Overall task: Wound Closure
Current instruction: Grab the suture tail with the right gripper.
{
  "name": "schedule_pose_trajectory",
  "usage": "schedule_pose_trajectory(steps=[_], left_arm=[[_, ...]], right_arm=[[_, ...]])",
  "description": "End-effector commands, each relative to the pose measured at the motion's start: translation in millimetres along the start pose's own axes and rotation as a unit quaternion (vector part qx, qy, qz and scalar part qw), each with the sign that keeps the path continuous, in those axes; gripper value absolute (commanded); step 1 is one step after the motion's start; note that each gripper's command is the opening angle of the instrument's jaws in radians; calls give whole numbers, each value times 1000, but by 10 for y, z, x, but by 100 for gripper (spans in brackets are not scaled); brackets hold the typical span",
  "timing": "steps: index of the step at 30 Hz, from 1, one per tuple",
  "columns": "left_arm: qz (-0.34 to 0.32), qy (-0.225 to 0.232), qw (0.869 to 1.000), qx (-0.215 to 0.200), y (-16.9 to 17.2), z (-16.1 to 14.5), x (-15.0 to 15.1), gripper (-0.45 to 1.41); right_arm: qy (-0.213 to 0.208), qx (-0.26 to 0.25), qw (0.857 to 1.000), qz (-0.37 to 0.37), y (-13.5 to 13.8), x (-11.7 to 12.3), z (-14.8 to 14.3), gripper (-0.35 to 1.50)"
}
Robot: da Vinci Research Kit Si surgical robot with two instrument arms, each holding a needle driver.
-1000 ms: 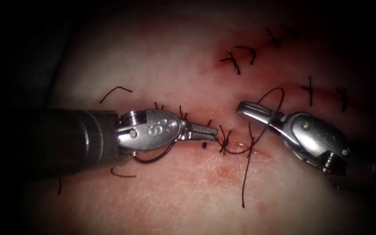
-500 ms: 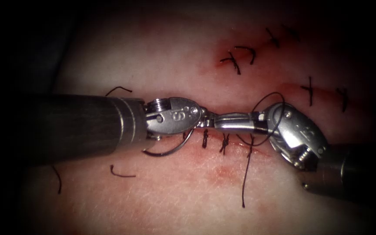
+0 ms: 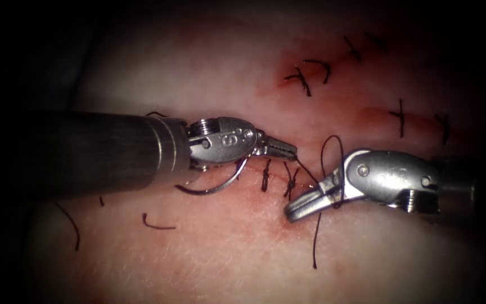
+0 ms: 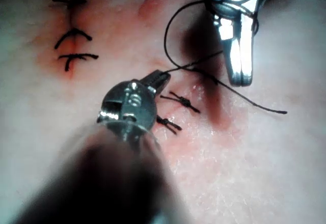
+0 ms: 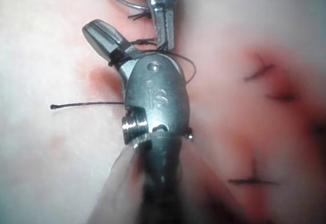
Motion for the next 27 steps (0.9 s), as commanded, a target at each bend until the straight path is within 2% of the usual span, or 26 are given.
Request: schedule_pose_trajectory(steps=[1, 5, 6, 9, 14, 17, 27], left_arm=[[1, 0, 1000, -1, -1, 7, -2, -45], [-4, 0, 1000, -1, -1, 5, -4, -45], [-4, 0, 1000, -1, 0, 4, -5, -45], [-6, -3, 1000, -1, 0, 3, -7, -45], [-9, -7, 1000, 0, -1, 2, -9, -45], [-11, -8, 1000, 1, 0, 1, -11, -45], [-16, -9, 1000, 1, 2, 3, -17, -45]], right_arm=[[-23, 17, 1000, -10, 3, -3, 14, -23], [-60, 36, 997, -27, -2, -9, 30, 89], [-63, 34, 997, -31, -3, -11, 33, 105], [-83, 40, 995, -39, -11, -19, 44, 118], [-110, 56, 991, -50, -21, -31, 53, 126], [-133, 67, 987, -64, -26, -42, 49, 123], [-146, 76, 983, -81, -36, -58, 46, 118]])
